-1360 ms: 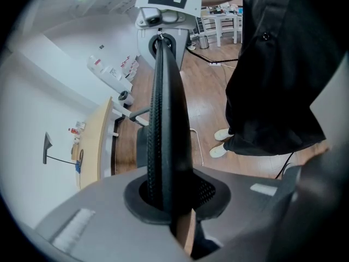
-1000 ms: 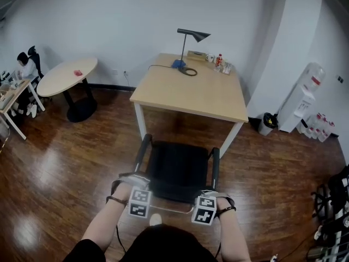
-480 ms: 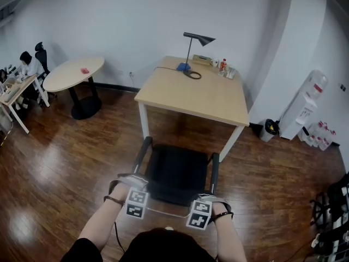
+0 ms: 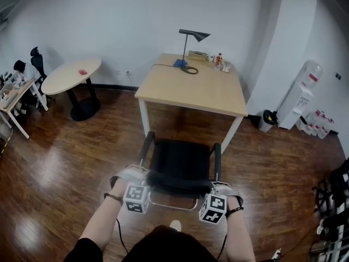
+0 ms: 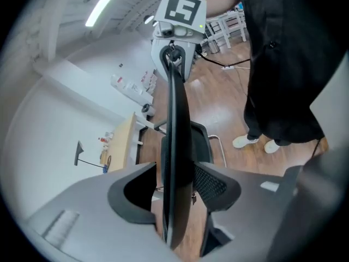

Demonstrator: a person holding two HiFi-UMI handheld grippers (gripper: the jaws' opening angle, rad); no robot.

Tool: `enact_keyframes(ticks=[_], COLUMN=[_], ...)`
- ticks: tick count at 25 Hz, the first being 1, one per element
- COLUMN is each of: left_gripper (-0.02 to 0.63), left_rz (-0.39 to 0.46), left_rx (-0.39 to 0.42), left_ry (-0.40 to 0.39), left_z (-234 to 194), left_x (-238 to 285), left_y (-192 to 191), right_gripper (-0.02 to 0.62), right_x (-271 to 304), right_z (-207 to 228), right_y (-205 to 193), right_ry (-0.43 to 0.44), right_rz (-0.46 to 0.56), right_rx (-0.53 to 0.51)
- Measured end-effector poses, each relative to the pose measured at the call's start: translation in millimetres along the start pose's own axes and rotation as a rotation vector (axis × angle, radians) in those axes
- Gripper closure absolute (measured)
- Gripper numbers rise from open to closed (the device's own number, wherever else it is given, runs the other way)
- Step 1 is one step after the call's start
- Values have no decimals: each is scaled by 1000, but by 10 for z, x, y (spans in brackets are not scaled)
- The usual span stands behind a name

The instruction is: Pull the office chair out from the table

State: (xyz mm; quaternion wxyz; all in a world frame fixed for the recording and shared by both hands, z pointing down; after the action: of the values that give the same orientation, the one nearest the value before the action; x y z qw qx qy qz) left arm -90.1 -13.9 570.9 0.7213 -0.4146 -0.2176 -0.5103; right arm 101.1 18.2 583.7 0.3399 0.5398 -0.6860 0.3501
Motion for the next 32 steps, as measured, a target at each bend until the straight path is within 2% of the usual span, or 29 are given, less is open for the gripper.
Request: enact_keyframes(ticks=[3,5,7,11,12,14,19,25,29,32], left_gripper=[399,400,411,575,593,604,604,604,604,604], left_rz=[61,100,153,265,286,320,409,601,672,733], left_rx=[-52,-115,-209,-399,-440,-506,-633,-838,-860,-901], left_ry=[68,127,193,300,308,319,331,351,437,432], left_z=[43,87,108,180,215,312,602,499,534,672], left_x=[-207,-330,-471,-732,-774,-840,-1124,-1721,-2134,-2271], left_y=[21,9,0,-20,-27,-43,-111,-158,-249,-258], right_gripper=[397,440,456,542,558,580,583,583,583,583], right_x=[-148,-264,-387,-563,-588,-619,-796,-1390,-1717,-1856], right_z=[2,-2,-26,-207,-268,-402,-755,-821,-917,-1055], right_y=[-26,-22,-6,132,185,304,653,729,651,539], right_ry=[-92,-199,-304,-454,-480,-517,-556,-629,-695,-716], right_rz=[-9,-5,6,66,86,122,228,461,578,639], right_rx=[60,96,154,296,335,409,579,815,916,972])
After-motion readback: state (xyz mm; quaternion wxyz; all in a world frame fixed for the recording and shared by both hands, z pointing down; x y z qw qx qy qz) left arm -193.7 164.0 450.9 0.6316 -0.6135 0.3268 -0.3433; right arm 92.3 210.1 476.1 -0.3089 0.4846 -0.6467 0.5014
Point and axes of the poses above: the fingertips, and each gripper's own axes: x forward along the fingers, z to its right, y out of its top, the point moved 3 cm from there along -x, backward along the fingers, and after that the axes turned 14 degrees about -x, right-handed, at the moved point
